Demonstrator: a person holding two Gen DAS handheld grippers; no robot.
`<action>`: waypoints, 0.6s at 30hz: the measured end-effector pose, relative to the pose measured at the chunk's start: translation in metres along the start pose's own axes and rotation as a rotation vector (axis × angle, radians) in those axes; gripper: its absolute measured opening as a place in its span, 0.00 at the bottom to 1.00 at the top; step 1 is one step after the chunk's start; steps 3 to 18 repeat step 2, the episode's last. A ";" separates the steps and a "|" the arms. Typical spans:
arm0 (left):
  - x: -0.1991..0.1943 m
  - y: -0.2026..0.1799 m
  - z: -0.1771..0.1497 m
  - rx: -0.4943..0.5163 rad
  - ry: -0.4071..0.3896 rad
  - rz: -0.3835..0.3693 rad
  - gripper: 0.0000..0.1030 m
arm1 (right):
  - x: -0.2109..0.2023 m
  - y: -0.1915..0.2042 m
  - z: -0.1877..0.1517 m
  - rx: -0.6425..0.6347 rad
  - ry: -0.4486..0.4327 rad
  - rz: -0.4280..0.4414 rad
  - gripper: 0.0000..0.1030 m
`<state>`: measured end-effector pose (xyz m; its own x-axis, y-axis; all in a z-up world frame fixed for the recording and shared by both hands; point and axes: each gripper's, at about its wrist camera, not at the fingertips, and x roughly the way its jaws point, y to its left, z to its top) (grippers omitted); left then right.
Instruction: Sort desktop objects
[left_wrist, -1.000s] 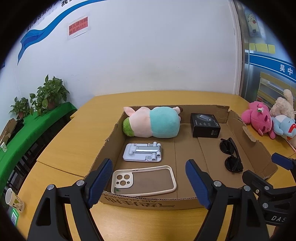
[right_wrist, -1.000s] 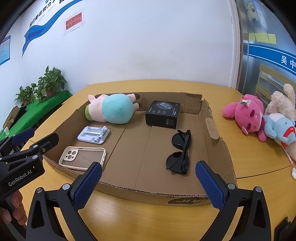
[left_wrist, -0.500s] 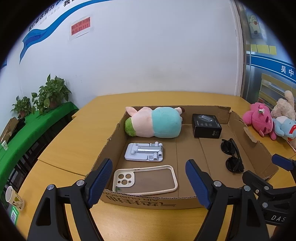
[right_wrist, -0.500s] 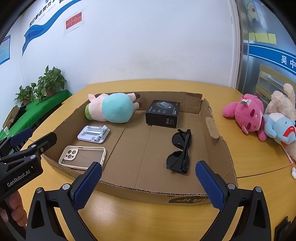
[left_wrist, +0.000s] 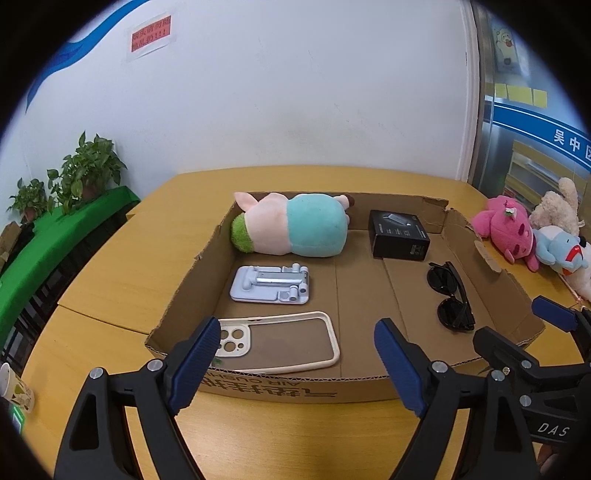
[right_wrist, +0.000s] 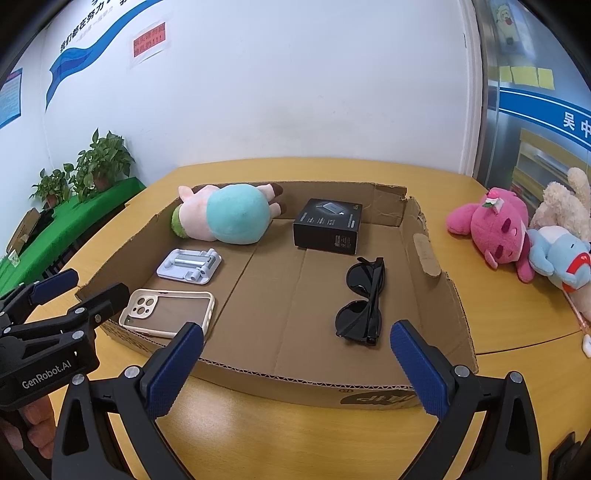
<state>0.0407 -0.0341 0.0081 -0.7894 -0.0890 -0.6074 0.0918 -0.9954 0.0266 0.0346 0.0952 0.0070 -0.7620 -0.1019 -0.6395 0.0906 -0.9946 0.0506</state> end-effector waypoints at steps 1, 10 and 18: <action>-0.001 0.000 -0.001 0.002 -0.004 0.004 0.84 | 0.001 0.000 0.000 0.000 0.002 -0.001 1.00; -0.001 0.000 -0.001 0.003 -0.004 0.003 0.84 | 0.001 0.000 0.000 0.004 0.003 -0.001 1.00; -0.001 0.000 -0.001 0.003 -0.004 0.003 0.84 | 0.001 0.000 0.000 0.004 0.003 -0.001 1.00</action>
